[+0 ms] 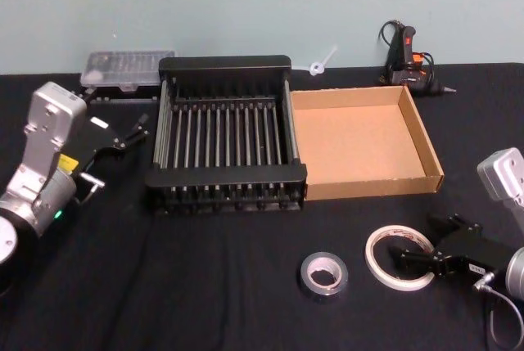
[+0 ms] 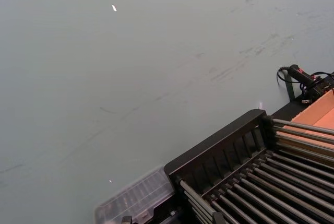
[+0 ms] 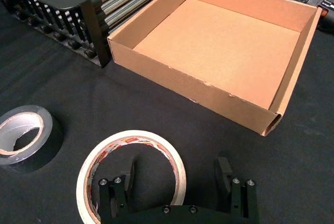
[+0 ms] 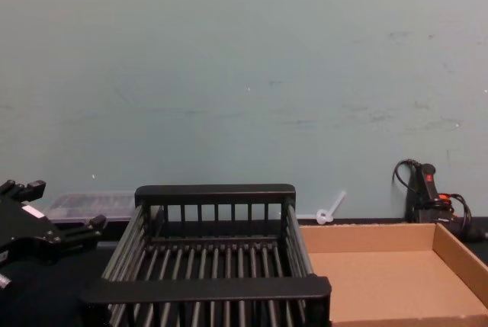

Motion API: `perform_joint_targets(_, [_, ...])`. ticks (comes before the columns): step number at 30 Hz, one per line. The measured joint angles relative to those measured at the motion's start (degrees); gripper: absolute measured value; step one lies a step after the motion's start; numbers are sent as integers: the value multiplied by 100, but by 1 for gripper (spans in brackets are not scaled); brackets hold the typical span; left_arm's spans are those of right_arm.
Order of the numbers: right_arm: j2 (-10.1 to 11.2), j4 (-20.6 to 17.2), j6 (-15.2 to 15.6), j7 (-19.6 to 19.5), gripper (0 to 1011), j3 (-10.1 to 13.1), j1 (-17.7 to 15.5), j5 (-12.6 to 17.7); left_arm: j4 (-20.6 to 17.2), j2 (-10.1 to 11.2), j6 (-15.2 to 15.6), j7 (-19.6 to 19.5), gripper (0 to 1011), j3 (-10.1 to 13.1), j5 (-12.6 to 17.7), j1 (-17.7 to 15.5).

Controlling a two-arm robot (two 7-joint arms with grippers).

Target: Pick up the white tape and place it into the black box , Pick up the silver tape and place it into the brown box.

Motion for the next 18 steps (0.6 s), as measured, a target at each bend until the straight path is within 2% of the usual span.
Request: perform_joint_targets(18, [1, 1, -7, 8, 1002, 0, 3, 2, 0, 0, 0, 0, 1001, 0, 0, 0])
